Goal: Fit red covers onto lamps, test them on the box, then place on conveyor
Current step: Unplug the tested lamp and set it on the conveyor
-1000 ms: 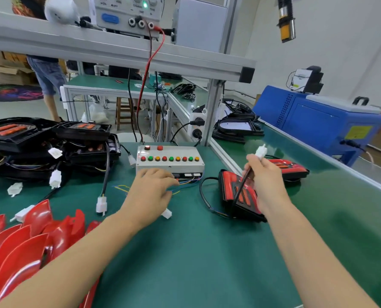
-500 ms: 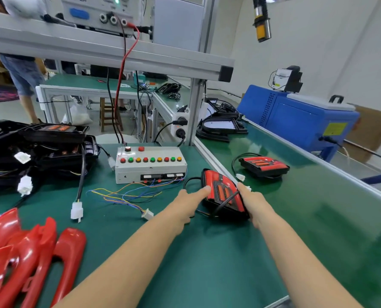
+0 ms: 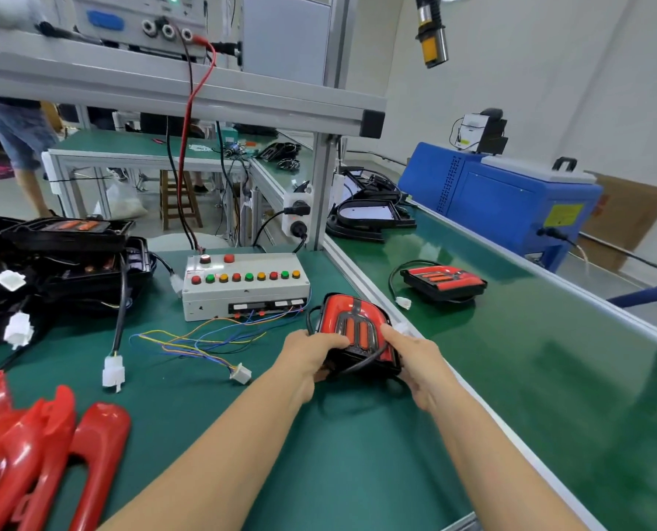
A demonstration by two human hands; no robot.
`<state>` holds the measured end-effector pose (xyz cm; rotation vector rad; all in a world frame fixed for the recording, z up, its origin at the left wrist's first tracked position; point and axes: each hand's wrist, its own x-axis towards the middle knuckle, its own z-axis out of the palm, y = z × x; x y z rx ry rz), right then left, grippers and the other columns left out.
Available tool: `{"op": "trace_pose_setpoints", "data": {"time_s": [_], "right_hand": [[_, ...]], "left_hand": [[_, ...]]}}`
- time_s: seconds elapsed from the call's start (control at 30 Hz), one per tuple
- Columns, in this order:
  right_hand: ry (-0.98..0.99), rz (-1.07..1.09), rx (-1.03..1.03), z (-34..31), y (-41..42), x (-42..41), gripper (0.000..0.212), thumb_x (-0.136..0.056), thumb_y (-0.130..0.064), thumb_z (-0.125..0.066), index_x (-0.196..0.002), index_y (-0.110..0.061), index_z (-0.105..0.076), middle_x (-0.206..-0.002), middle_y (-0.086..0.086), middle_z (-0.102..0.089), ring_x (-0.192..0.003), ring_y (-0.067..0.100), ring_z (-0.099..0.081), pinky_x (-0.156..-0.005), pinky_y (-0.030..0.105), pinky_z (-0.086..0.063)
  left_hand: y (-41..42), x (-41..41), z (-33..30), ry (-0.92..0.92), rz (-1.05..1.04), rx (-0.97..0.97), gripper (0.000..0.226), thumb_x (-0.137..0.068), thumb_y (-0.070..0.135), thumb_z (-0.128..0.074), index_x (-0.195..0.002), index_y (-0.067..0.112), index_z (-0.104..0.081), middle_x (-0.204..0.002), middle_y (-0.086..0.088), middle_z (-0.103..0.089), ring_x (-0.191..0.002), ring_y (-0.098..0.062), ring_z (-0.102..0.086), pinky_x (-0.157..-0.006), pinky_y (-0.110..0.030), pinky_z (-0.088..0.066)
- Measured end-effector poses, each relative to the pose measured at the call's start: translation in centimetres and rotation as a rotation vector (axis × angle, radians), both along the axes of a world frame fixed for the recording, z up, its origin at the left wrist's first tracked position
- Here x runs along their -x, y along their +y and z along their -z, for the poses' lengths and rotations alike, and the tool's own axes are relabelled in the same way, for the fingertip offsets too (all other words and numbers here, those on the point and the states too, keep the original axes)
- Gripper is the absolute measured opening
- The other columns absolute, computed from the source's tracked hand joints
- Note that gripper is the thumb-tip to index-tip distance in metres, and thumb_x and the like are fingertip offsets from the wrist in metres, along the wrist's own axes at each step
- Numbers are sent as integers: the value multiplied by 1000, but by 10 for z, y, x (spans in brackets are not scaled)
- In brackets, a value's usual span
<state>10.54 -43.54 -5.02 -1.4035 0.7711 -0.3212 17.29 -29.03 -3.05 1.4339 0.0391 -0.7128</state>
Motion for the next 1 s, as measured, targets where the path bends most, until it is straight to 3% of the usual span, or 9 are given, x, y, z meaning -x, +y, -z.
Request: {"op": "trace_pose_setpoints", "data": {"time_s": [0.13,0.27,0.43,0.6,0.7,0.87,1.0], "right_hand": [[-156,-20,-92,0,4,3,22,-92,-29,-65,-101,-10,-70,-91,6,-77,-83,20,-73,-74,31,-54],[-298,5,-243,-5,10,6,37,-92,-31,-63,-123,-14,-54,-106,9,-74,-93,25,-72,-69,35,-58],[-335,9,-432,-13,10,13,49,-92,-38,-61,-133,-16,-49,-116,16,-69,-101,32,-70,-78,45,-58],[-340,-18,-454,-18,2,24,48,-94,-37,-58,-133,-10,-52,-115,17,-70,-99,31,-70,-65,37,-60],[-364,7,-442,-21,-6,30,44,-95,-34,-57,-129,-7,-54,-112,18,-71,-97,31,-71,-68,40,-60],[-383,102,-424,-24,-25,38,36,-95,-27,-59,-123,-4,-59,-106,18,-72,-95,34,-71,-86,53,-54],[-411,185,-442,-25,-43,44,35,-94,-24,-60,-122,-2,-58,-104,21,-72,-90,36,-72,-72,49,-58]], "left_hand": [[5,2,12,36,5,176,49,-78,-2,-68,-124,7,-55,-103,-16,-70,-81,-29,-65,-83,-39,-53],[4,6,18,5,25,305,44,-79,-7,-63,-120,10,-59,-83,-9,-72,-63,-18,-65,-75,-37,-55],[-3,12,17,-41,89,381,47,-80,-8,-62,-122,13,-60,-94,-10,-72,-76,-21,-65,-79,-38,-54],[-12,13,12,-62,145,396,43,-82,-6,-61,-121,13,-61,-111,-16,-69,-88,-25,-64,-91,-43,-50],[-22,13,8,-81,194,396,38,-81,-2,-63,-116,13,-64,-107,-15,-70,-88,-24,-66,-85,-39,-53],[-47,15,4,-53,256,386,29,-84,4,-63,-112,12,-65,-105,-14,-71,-85,-21,-67,-79,-35,-56],[-72,17,1,-31,275,380,22,-86,9,-63,-108,11,-66,-96,-11,-72,-81,-20,-67,-77,-34,-55]]}}
